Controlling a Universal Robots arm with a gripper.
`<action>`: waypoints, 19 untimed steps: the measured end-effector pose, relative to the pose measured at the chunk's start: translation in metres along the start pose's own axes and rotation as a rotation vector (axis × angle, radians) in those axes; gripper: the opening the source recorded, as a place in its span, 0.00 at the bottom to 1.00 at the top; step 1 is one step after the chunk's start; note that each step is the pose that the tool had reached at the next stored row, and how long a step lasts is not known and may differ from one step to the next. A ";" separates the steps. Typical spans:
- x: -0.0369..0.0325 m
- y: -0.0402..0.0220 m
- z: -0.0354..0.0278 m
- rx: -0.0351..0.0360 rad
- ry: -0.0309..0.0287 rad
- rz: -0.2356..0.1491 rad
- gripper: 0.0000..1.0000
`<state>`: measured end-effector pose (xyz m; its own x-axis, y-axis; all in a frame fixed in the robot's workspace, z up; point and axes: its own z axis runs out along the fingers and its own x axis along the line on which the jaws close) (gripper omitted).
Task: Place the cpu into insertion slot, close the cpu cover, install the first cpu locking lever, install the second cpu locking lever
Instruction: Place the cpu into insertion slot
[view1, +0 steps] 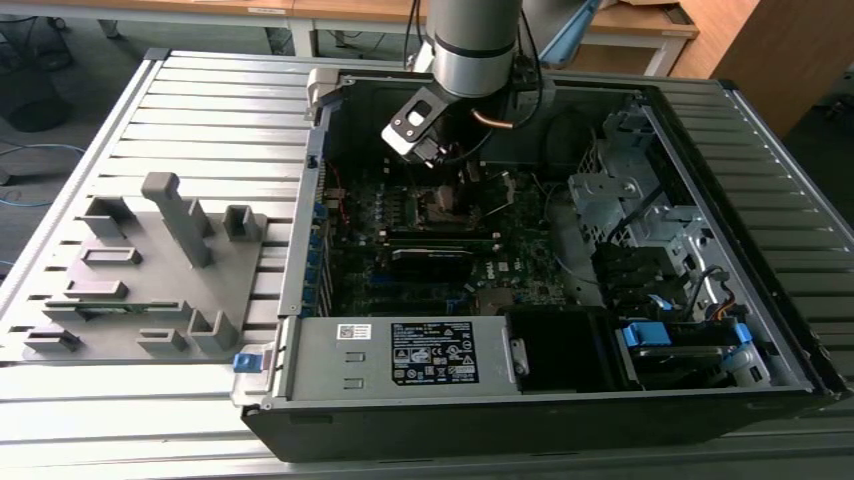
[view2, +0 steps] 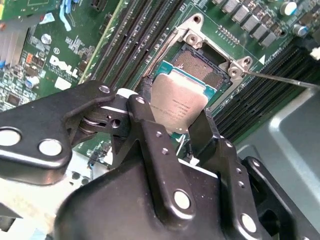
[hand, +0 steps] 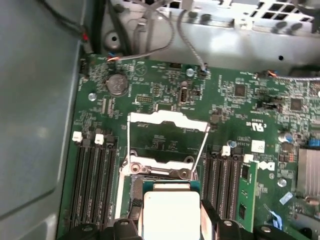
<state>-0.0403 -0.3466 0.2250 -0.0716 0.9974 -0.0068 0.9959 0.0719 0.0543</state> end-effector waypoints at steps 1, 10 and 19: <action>0.0000 0.0000 0.0001 0.0001 -0.0006 0.011 0.54; 0.0030 0.0001 0.0008 0.0003 -0.0032 0.060 0.54; 0.0052 -0.0003 0.0034 0.0005 -0.0043 0.080 0.54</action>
<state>-0.0408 -0.3414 0.2216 0.0081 0.9999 -0.0068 0.9985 -0.0078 0.0543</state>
